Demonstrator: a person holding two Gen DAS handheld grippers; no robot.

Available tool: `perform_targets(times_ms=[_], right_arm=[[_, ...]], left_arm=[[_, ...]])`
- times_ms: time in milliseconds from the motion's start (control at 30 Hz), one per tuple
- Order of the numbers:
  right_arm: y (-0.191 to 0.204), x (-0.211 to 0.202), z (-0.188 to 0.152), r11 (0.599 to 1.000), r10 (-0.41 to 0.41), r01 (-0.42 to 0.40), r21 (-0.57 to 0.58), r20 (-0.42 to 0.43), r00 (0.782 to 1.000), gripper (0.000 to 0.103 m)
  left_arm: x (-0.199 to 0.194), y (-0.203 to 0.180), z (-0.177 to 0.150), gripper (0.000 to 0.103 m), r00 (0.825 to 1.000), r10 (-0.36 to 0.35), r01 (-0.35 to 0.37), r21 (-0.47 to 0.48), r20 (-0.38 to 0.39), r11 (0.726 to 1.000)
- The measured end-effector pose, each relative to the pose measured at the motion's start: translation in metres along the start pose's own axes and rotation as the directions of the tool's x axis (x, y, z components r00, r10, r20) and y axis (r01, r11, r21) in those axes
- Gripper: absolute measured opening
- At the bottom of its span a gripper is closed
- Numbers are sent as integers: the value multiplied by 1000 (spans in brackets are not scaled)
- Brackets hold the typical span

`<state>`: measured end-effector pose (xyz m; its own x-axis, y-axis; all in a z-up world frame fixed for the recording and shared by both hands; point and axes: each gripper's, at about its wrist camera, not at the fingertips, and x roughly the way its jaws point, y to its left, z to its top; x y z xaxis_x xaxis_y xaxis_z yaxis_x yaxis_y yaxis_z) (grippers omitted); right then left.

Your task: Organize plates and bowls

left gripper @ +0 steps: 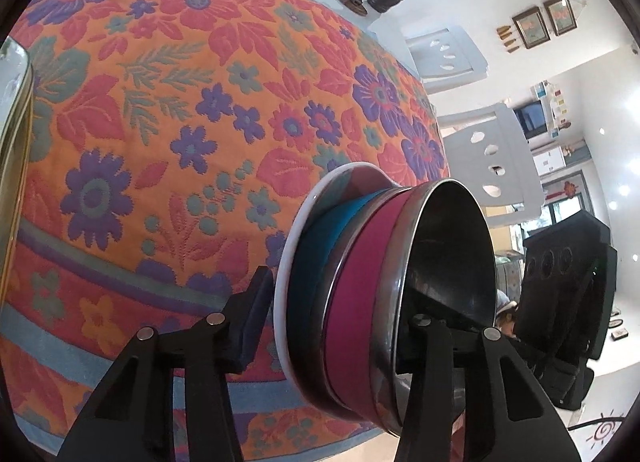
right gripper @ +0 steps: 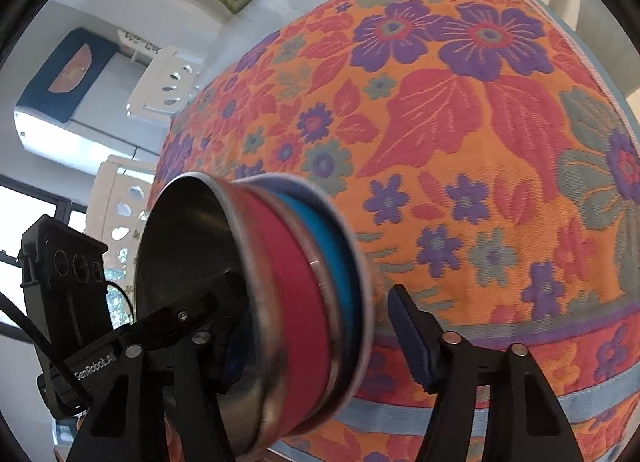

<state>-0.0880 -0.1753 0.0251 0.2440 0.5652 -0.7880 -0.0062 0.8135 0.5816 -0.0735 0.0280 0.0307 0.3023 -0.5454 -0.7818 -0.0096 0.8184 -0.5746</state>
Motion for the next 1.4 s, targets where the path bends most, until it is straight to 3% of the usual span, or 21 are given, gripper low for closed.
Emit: perform_targets(times_ms=[300, 567, 667, 867, 967, 1067, 1267, 1400], right_arm=[[22, -8, 1, 996, -77, 78, -43, 28, 997, 57], [49, -29, 21, 996, -68, 71, -52, 58, 996, 57], [74, -42, 32, 996, -46, 52, -71, 86, 995, 57], [158, -66, 51, 984, 39, -17, -175, 123, 992, 57], [213, -66, 56, 970, 85, -54, -238, 122, 989, 57], [253, -53, 55, 961, 110, -79, -266, 103, 989, 57], [305, 13, 37, 964, 99, -87, -252, 38, 994, 57], [316, 71, 24, 977, 45, -49, -206, -25, 999, 57]], left_arm=[[-12, -8, 1, 42, 998, 16, -16, -10, 55, 1000], [-53, -28, 25, 42, 986, 25, -22, -17, 164, 1000], [-90, -35, 35, 42, 971, 32, -27, -26, 238, 999], [-183, -35, 54, 42, 916, 89, -73, -55, 392, 996], [-228, -20, 60, 42, 888, 131, -106, -82, 441, 991], [-256, 9, 66, 42, 872, 165, -134, -99, 460, 986], [-271, 86, 70, 42, 890, 212, -175, -127, 403, 976], [-257, 137, 70, 42, 922, 207, -166, -150, 329, 975]])
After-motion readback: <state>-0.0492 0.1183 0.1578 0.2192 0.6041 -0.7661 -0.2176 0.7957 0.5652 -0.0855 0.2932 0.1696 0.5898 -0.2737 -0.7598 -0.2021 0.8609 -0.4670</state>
